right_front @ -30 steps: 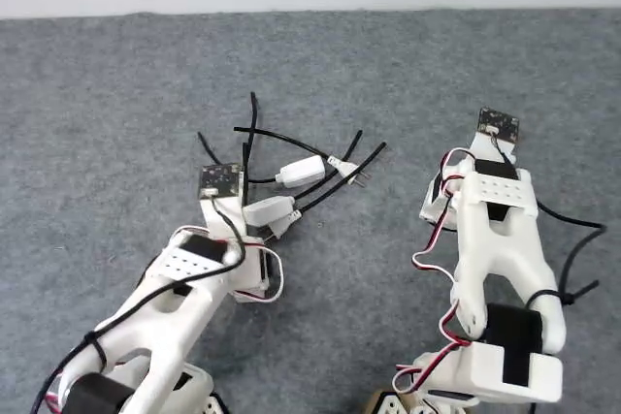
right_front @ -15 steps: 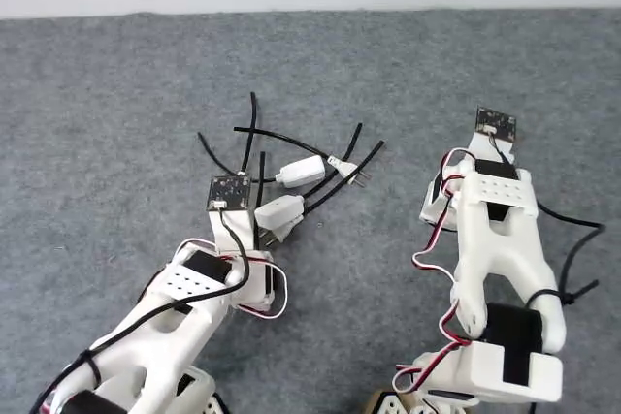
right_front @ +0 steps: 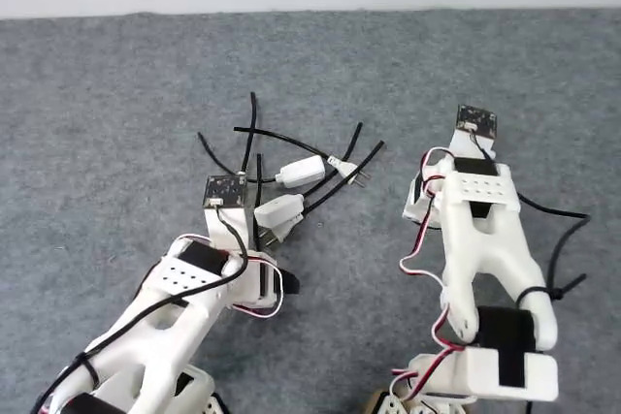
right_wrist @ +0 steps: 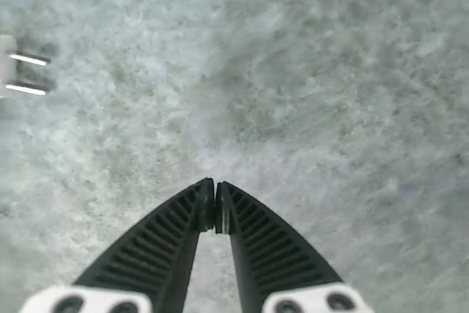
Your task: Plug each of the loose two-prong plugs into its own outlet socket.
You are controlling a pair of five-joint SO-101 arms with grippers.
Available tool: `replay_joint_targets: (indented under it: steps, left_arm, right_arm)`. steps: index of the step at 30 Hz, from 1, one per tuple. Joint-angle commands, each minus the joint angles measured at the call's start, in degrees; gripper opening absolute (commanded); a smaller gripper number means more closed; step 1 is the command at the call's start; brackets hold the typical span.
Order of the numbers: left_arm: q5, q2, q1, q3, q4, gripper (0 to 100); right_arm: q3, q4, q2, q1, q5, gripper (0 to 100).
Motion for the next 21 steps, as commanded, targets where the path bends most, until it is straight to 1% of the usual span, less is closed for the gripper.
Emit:
replay_joint_targets:
  steps: [1,3,6,8,13,17,21]
  left_arm:
    - [-1.76,-1.58,-0.44,-2.68,3.16,34]
    - [-3.16,-3.08,-0.53,-3.12,5.19,34]
    - [-5.1,-8.97,-2.99,-2.95,7.03,34]
    - [-6.51,-14.24,-5.1,-2.07,8.09,34]
    - [-8.53,-24.88,-7.91,2.68,8.35,34]
    - [-8.53,-24.35,-8.88,2.95,8.18,34]
    - [-8.53,-20.22,-8.79,1.8,7.3,34]
  right_arm:
    - [-5.45,3.3,-3.74,-4.97,-6.07,2.0]
    - [-6.59,4.26,-3.56,-8.57,-9.14,5.4]
    - [-7.21,3.74,-2.68,-12.53,-14.42,11.2]
    - [-7.91,1.98,-1.45,-16.22,-16.7,10.7]
    - [-12.04,-0.66,4.53,-23.16,-17.05,6.0]
    - [-18.46,0.13,9.98,-26.86,-20.4,5.8]
    - [-25.67,3.12,15.34,-30.46,-21.01,5.8]
